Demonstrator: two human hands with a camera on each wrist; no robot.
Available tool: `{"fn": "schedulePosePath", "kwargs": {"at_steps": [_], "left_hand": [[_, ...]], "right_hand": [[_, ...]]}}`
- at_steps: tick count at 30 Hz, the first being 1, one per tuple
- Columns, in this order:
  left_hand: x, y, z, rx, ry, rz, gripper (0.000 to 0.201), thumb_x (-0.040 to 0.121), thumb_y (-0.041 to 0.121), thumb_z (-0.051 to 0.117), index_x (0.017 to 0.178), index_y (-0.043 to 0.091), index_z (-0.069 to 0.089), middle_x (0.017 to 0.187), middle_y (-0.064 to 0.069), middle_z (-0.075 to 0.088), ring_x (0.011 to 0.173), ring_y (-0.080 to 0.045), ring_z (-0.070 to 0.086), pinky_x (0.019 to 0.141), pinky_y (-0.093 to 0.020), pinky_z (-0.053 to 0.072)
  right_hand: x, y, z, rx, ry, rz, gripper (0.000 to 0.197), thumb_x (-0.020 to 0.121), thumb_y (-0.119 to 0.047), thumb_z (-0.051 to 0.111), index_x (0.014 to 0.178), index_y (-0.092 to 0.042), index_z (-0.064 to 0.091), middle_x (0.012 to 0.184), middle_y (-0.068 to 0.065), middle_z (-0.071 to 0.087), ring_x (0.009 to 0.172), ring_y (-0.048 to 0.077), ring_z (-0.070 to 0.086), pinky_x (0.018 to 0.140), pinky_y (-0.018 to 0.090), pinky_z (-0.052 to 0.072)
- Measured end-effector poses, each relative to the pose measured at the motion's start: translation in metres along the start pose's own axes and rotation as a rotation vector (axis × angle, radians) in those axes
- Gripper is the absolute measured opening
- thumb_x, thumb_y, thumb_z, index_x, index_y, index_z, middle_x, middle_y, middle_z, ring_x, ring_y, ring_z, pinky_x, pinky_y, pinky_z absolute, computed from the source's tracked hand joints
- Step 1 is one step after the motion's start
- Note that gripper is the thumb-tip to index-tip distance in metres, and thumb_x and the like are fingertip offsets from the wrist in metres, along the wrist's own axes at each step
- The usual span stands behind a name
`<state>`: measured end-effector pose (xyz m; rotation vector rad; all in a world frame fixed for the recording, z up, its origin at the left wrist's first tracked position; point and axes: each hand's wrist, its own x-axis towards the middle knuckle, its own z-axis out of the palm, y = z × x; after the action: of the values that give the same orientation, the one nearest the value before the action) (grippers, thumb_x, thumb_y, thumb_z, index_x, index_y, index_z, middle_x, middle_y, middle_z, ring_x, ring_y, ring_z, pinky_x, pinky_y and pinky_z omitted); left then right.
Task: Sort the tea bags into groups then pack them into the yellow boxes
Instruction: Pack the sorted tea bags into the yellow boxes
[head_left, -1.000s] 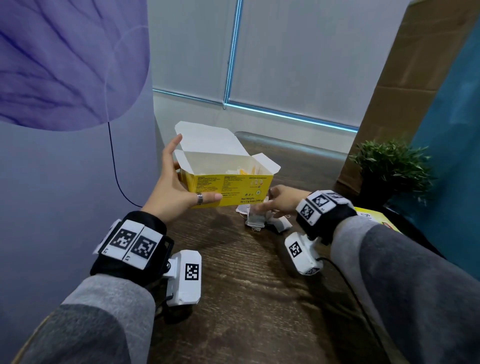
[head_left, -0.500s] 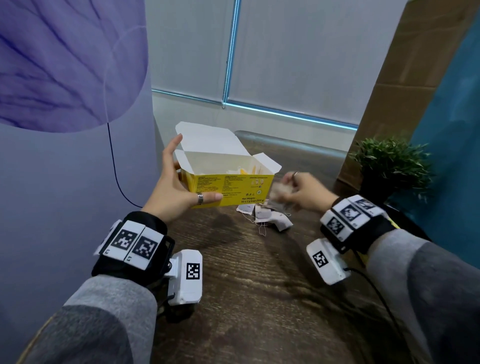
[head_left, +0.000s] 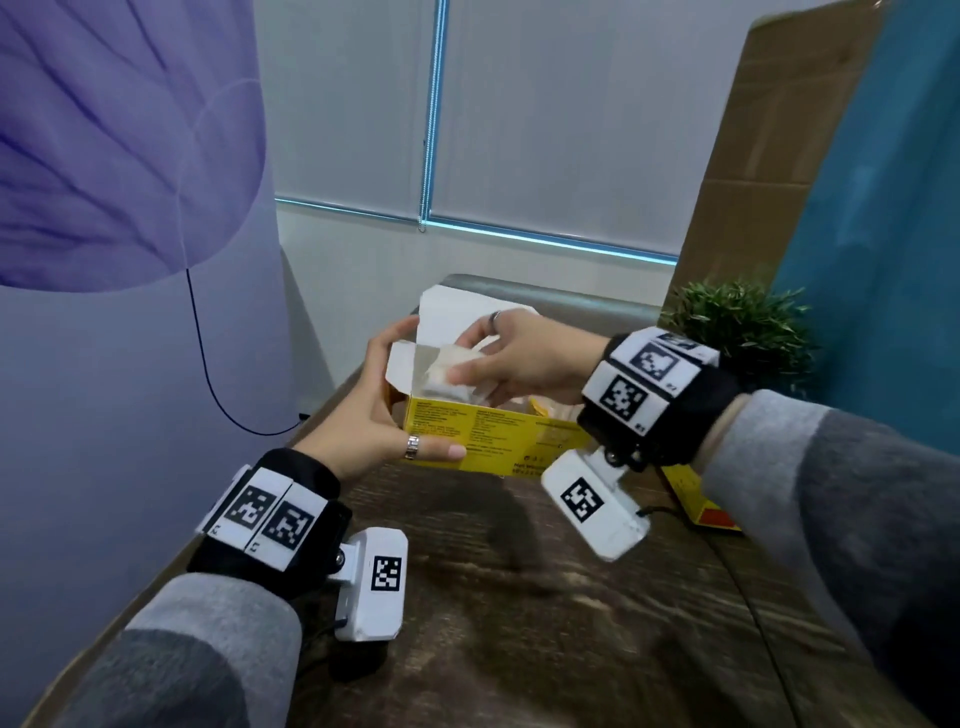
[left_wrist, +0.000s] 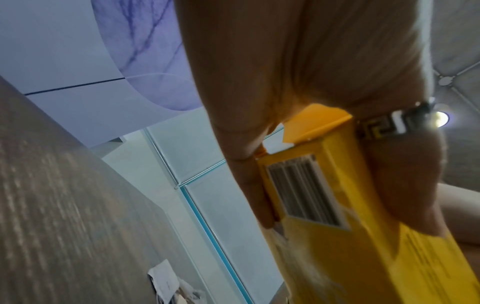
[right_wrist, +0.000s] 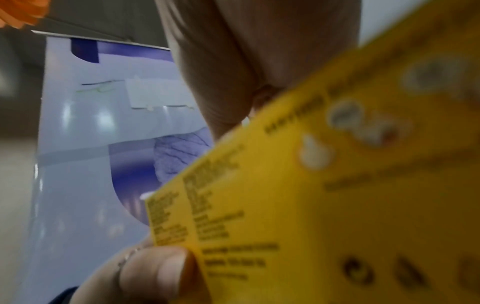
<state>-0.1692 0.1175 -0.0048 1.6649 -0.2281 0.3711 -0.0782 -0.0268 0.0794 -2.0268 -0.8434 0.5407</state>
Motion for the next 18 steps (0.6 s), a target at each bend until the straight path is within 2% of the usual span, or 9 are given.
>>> {"fn": "schedulePosePath", "kwargs": {"at_steps": [3, 4, 7, 9, 10, 12, 13, 16, 18], "left_hand": [[-0.002, 0.001, -0.003, 0.016, 0.001, -0.021, 0.109, 0.039, 0.022, 0.094, 0.117, 0.062, 0.029, 0.127, 0.010, 0.050, 0.106, -0.008, 0.063, 0.081, -0.025, 0.054], [-0.002, 0.001, -0.005, 0.011, 0.018, -0.032, 0.110, 0.034, 0.030, 0.094, 0.117, 0.062, 0.030, 0.126, 0.011, 0.051, 0.107, -0.008, 0.063, 0.083, -0.026, 0.054], [-0.003, 0.000, -0.016, 0.011, 0.119, -0.024, 0.115, 0.028, 0.035, 0.094, 0.120, 0.057, 0.029, 0.121, 0.009, 0.054, 0.106, -0.009, 0.063, 0.084, -0.027, 0.053], [-0.003, 0.000, -0.025, 0.045, 0.200, 0.006, 0.119, 0.039, 0.021, 0.093, 0.132, 0.046, 0.023, 0.120, 0.010, 0.052, 0.105, -0.007, 0.059, 0.080, -0.022, 0.054], [-0.003, 0.002, -0.028, 0.057, 0.241, 0.018, 0.118, 0.048, 0.011, 0.089, 0.138, 0.039, 0.018, 0.120, 0.011, 0.049, 0.103, -0.004, 0.057, 0.076, -0.016, 0.054], [-0.002, 0.003, -0.034, 0.071, 0.328, 0.039, 0.110, 0.060, -0.004, 0.079, 0.143, 0.029, 0.013, 0.129, 0.006, 0.043, 0.101, -0.001, 0.052, 0.069, -0.007, 0.050], [-0.002, 0.003, -0.036, 0.079, 0.363, 0.047, 0.109, 0.062, -0.006, 0.077, 0.143, 0.027, 0.012, 0.133, 0.003, 0.039, 0.102, -0.001, 0.050, 0.068, -0.004, 0.049], [-0.002, 0.001, -0.037, 0.102, 0.414, 0.037, 0.109, 0.063, -0.006, 0.077, 0.144, 0.028, 0.011, 0.132, 0.000, 0.037, 0.101, -0.003, 0.049, 0.069, -0.002, 0.047], [-0.001, 0.000, -0.035, 0.104, 0.406, 0.038, 0.110, 0.063, -0.007, 0.077, 0.144, 0.027, 0.011, 0.128, 0.002, 0.037, 0.099, -0.003, 0.050, 0.067, -0.003, 0.048]], "right_hand": [[0.008, 0.000, 0.005, -0.293, -0.012, 0.007, 0.029, 0.081, -0.034, 0.070, 0.102, -0.014, 0.064, 0.093, 0.008, 0.068, 0.084, 0.025, 0.067, 0.082, 0.035, 0.057], [0.009, -0.002, 0.003, -0.311, -0.010, -0.017, 0.030, 0.082, -0.036, 0.067, 0.103, -0.014, 0.065, 0.090, 0.005, 0.068, 0.082, 0.023, 0.066, 0.081, 0.034, 0.057], [0.009, -0.005, -0.014, 0.015, 0.052, -0.148, 0.010, 0.091, -0.018, 0.059, 0.097, -0.010, 0.061, 0.080, 0.002, 0.062, 0.066, 0.014, 0.058, 0.061, 0.024, 0.053], [0.012, -0.002, -0.036, 0.253, 0.219, -0.202, 0.002, 0.092, -0.011, 0.057, 0.089, -0.011, 0.057, 0.075, 0.004, 0.060, 0.058, 0.013, 0.056, 0.053, 0.024, 0.045], [0.016, 0.004, -0.047, 0.294, 0.316, -0.184, 0.006, 0.093, -0.011, 0.056, 0.086, -0.013, 0.055, 0.073, 0.004, 0.059, 0.054, 0.012, 0.055, 0.050, 0.023, 0.043], [0.027, 0.026, -0.063, 0.232, 0.440, -0.070, 0.014, 0.095, -0.015, 0.052, 0.081, -0.018, 0.050, 0.072, 0.001, 0.056, 0.047, 0.008, 0.055, 0.043, 0.019, 0.043], [0.033, 0.042, -0.066, 0.174, 0.438, 0.021, 0.016, 0.095, -0.018, 0.052, 0.079, -0.020, 0.050, 0.072, 0.000, 0.053, 0.047, 0.008, 0.053, 0.042, 0.017, 0.042], [0.056, 0.097, -0.061, -0.168, 0.243, 0.283, 0.020, 0.088, -0.030, 0.062, 0.076, -0.020, 0.050, 0.067, 0.003, 0.045, 0.054, 0.017, 0.042, 0.046, 0.023, 0.038], [0.066, 0.124, -0.054, -0.497, 0.119, 0.354, 0.029, 0.083, -0.040, 0.067, 0.086, -0.013, 0.057, 0.072, 0.005, 0.055, 0.064, 0.019, 0.051, 0.056, 0.029, 0.041]]}}
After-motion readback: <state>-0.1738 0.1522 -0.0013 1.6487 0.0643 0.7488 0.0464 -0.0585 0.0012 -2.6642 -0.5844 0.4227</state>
